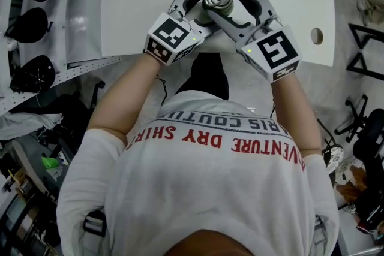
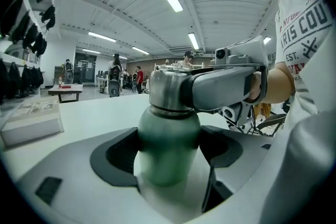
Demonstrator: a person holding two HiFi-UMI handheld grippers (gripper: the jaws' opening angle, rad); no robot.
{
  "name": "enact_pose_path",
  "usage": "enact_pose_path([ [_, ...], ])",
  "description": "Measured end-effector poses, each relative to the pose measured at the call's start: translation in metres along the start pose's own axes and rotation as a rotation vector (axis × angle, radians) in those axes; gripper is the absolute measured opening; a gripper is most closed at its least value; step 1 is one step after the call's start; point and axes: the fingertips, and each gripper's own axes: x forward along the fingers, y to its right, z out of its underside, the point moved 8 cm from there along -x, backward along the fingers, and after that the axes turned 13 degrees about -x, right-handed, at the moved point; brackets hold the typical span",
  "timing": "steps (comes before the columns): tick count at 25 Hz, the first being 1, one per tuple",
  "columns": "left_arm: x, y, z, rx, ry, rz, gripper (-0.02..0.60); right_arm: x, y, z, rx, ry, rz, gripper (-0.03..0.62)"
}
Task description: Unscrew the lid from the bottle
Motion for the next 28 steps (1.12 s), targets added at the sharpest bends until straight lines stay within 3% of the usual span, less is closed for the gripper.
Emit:
enact_pose_path([
  [11,0.001,-0.012,-0.007,0.072,-0.077,0.135,0.367,0.001,0.009,0.001,-0.034,0.007,-0.091,0.247],
  [20,0.006,-0.019,-0.014,0.144,-0.154,0.269,0.367,0.003,0.022,-0.002,-0.104,0.019,-0.25,0.247],
  [28,0.006,-0.027,-0.014,0.158,-0.179,0.362,0.367,0.009,0.028,-0.004,-0.15,0.044,-0.392,0.247],
])
